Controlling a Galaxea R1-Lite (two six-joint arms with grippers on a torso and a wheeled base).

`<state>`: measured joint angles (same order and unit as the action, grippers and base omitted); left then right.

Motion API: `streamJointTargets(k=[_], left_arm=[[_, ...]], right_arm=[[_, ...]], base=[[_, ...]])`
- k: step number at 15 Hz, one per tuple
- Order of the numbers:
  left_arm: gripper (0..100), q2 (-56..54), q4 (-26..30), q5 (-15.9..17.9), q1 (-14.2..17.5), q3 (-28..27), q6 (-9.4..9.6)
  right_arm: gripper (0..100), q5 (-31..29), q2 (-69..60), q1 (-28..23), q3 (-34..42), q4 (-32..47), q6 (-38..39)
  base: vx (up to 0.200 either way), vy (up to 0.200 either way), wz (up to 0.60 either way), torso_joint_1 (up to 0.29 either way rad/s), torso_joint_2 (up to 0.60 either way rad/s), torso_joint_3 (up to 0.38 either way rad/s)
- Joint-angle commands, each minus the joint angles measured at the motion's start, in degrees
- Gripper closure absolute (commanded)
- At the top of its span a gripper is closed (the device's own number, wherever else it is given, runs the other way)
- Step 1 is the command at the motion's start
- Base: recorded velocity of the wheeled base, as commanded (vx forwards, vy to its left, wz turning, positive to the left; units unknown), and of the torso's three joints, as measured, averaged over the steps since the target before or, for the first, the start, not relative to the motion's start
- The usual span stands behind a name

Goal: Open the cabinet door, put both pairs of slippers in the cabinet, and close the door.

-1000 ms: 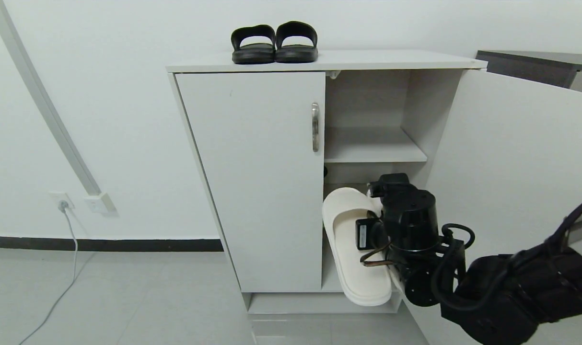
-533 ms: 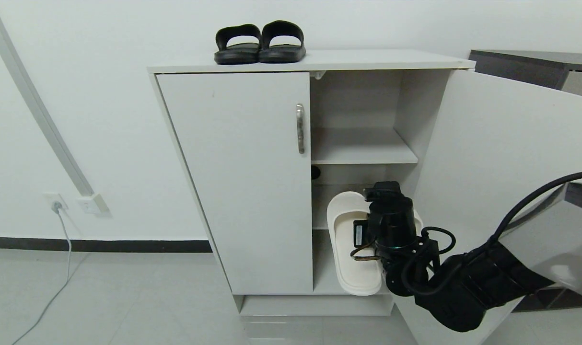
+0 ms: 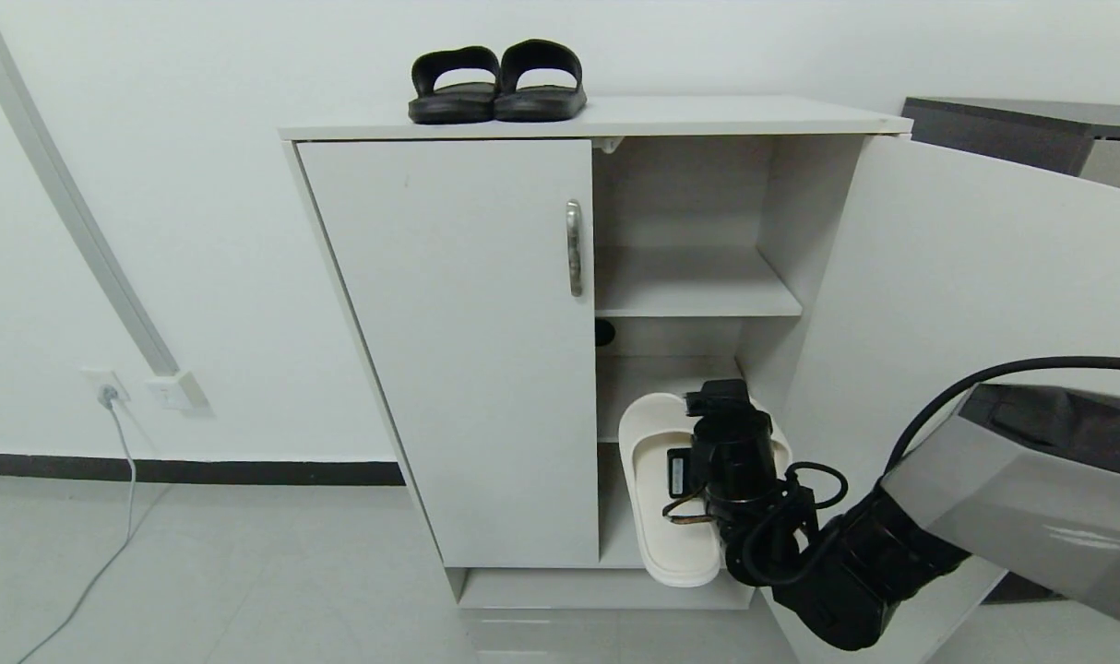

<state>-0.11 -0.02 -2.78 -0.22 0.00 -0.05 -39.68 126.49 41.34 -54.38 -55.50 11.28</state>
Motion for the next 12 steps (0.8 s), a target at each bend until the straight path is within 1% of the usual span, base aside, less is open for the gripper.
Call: streamJointTargets(k=[1,8,12], left_arm=[[100,0.11,0.02,0.05,0.04,0.0,-0.04],[100,0.11,0.02,0.14,0.04,0.0,0.05],[100,0.11,0.02,0.14,0.04,0.0,0.22]], right_arm=[[100,0.04,1.92,-0.38,-0.11,-0.57,-0.11],[100,0.74,3.68,-0.82,-1.25,-0.66,-0.11],[100,1.89,3.94,-1.35,-2.92,-1.8,-2.49]], base=[[0.0,0.0,0.0,0.0,0.0,0.0],[0.0,0.0,0.0,0.0,0.0,0.0],[0.0,0.0,0.0,0.002,0.0,-0.168]])
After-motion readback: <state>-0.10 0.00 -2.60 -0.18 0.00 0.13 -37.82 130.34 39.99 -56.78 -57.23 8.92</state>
